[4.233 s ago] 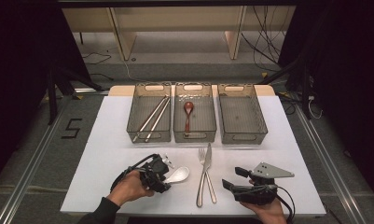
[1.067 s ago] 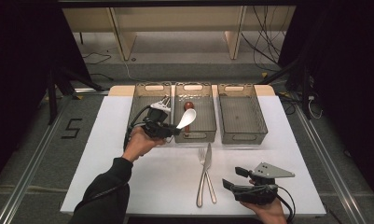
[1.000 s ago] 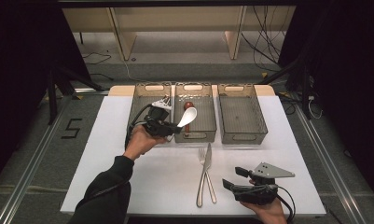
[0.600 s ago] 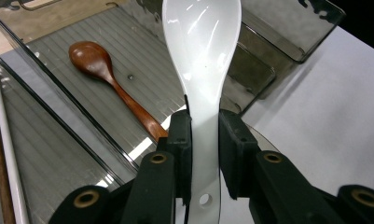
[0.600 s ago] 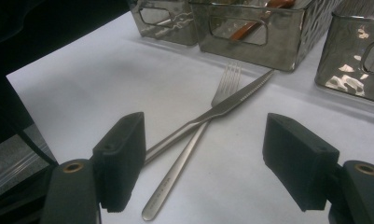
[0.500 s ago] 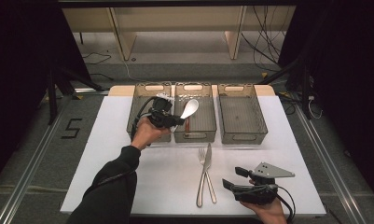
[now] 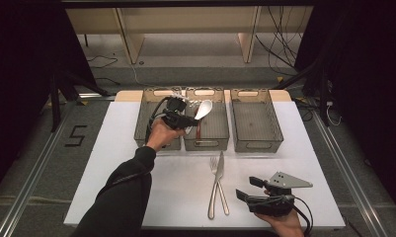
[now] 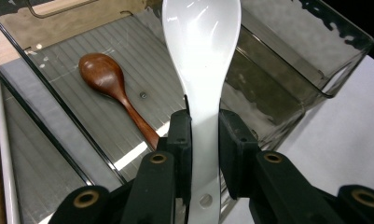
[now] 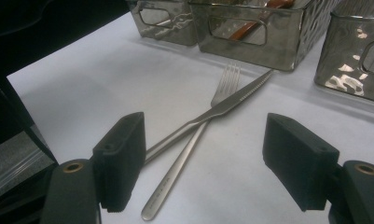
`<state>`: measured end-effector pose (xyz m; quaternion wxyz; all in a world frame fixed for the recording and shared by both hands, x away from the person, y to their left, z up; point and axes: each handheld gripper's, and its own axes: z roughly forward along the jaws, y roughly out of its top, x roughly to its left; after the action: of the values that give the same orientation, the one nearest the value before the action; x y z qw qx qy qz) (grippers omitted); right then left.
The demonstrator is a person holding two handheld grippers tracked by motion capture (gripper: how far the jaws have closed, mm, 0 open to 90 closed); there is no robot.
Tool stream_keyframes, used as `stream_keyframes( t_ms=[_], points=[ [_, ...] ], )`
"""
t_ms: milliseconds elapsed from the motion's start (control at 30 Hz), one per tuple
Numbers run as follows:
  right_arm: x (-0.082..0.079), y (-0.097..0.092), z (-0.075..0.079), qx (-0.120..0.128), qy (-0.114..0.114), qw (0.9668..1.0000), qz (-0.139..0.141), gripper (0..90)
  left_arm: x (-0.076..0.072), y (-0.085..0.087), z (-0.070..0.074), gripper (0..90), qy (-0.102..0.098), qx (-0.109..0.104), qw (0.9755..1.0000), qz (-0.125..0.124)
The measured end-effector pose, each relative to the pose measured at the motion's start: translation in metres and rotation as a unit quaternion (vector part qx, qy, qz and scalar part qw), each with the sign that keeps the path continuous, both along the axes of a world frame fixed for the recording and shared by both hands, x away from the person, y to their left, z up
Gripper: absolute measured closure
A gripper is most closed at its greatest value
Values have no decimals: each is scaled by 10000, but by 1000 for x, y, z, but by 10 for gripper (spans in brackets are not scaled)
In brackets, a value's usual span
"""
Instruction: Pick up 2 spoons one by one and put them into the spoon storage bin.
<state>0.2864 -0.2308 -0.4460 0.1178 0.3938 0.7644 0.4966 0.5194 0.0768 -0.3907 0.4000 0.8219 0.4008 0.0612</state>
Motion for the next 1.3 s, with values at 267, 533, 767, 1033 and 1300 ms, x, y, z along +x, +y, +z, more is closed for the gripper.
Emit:
stream_keyframes(
  t_ms=[267, 533, 767, 1033, 1300],
  points=[
    [0, 0, 0, 0, 5, 10000, 6, 308, 7, -5, -2, 751, 55, -10, 10000, 69],
    [0, 0, 0, 14, 0, 10000, 4, 308, 11, -9, -8, 750, 135, 6, 9999, 97],
    [0, 0, 0, 10, -4, 10000, 4, 308, 12, -11, -13, 750, 230, 10, 9997, 116],
    [0, -1, 0, 14, 0, 10000, 5, 308, 14, -12, -19, 743, 420, 103, 9990, 87],
    [0, -1, 0, 31, 2, 10000, -6, 308, 11, -11, -8, 568, 436, 11, 9989, 197]
  ],
)
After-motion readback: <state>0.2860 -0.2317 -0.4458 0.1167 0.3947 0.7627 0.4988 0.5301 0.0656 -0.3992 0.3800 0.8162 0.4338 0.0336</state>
